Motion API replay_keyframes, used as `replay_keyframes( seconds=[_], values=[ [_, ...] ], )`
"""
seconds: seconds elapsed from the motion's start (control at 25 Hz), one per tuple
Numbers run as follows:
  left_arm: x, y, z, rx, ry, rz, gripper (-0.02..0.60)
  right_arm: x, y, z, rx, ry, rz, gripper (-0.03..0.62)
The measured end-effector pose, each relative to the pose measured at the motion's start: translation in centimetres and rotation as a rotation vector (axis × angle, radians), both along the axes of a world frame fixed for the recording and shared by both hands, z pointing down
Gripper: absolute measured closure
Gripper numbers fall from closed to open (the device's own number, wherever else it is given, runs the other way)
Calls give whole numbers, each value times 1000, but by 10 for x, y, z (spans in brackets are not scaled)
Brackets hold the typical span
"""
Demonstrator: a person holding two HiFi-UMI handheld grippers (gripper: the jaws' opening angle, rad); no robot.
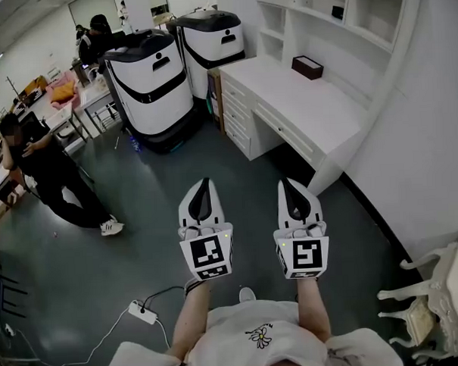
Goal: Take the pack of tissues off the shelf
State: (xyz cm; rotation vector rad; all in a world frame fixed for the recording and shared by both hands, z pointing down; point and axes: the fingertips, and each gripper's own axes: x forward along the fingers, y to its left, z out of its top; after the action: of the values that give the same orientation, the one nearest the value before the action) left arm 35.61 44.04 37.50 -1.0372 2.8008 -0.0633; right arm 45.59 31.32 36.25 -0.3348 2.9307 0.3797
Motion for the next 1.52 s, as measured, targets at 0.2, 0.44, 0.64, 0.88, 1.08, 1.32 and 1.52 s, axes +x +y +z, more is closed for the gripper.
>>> replay_keyframes(
  seconds=[0.2, 0.44, 0.64, 0.88, 1.08, 1.32, 1.52],
  values=[
    [-9, -10, 0, -10, -1, 9, 581, -7, -10, -2, -25, -22, -5, 591],
    [-27, -24, 12, -27, 7, 12, 581, -27, -19, 9, -22, -3, -14, 591],
    [-54, -40, 13, -25, -6, 14, 581, -56, -25, 13, 23, 32, -49, 591],
    [-109, -70, 4, 23, -40, 30, 581, -108, -54, 22, 30, 41, -61, 591],
    [-177, -102, 6, 26, -47, 34, 581, -173, -89, 32, 24, 52, -39, 591],
    [-279, -158, 6, 15, -8, 60, 581, -271, -137, 32, -4, 85, -23, 591],
    [-367, -218, -5, 10, -5, 109, 581, -358, -187, 19, -28, 84, 4, 591]
  ],
)
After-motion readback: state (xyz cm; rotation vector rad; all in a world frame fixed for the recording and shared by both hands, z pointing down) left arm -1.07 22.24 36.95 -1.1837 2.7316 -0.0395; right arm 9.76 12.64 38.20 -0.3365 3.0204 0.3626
